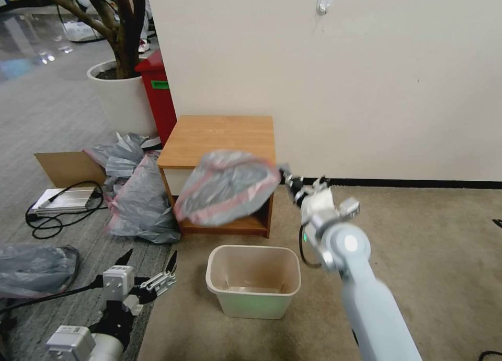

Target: Pick up the garbage bag from the table and place it over the trash can.

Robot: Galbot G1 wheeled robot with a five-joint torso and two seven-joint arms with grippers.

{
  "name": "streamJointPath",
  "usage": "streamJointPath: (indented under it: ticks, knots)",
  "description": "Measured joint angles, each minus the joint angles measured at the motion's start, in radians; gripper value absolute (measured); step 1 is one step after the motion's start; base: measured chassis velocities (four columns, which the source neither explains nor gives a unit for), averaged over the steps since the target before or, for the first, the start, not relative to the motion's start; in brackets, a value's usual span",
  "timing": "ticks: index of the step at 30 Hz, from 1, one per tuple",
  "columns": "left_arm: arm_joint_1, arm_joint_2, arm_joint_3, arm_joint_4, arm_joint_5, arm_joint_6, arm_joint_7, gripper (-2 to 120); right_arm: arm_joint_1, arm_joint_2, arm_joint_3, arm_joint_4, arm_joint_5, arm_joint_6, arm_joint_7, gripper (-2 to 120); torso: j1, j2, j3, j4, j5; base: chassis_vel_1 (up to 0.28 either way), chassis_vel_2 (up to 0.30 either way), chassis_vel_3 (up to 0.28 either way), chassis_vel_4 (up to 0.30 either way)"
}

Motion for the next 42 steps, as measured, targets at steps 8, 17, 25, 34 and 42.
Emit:
streamJointPath:
  ticks: [8,17,25,34,42]
  knots:
    - [-0.025,0.017,0.000,0.000,-0.027,0.000,-0.008,100,-0.200,-0.055,-0.104,0.107,-0.160,0.013,0.027,0,0.000,0.000,0.000,0.0001,0.0001,0.000,0.000,0.000,0.000]
    - [-0.039,0.032,-0.003,0.000,-0.042,0.000,-0.012,100,-0.323,-0.062,-0.127,0.118,-0.349,0.044,0.061,0,0.000,0.000,0.000,-0.0001,0.0000,0.000,0.000,0.000,0.000]
    - [-0.050,0.042,0.002,0.000,-0.044,0.000,-0.015,100,-0.356,-0.057,-0.124,0.137,-0.398,0.058,0.151,22,0.000,0.000,0.000,0.0000,0.0001,0.000,0.000,0.000,0.000]
    - [-0.059,0.061,0.033,0.000,-0.021,0.065,-0.074,100,-0.405,-0.074,-0.086,0.215,-0.421,0.067,0.199,57,0.000,0.000,0.000,0.0000,0.0000,0.000,0.000,0.000,0.000]
    - [-0.044,0.074,0.135,0.023,0.028,0.118,-0.088,100,-0.410,-0.074,-0.064,0.227,-0.440,0.072,0.196,84,0.000,0.000,0.000,0.0000,0.0001,0.000,0.000,0.000,0.000]
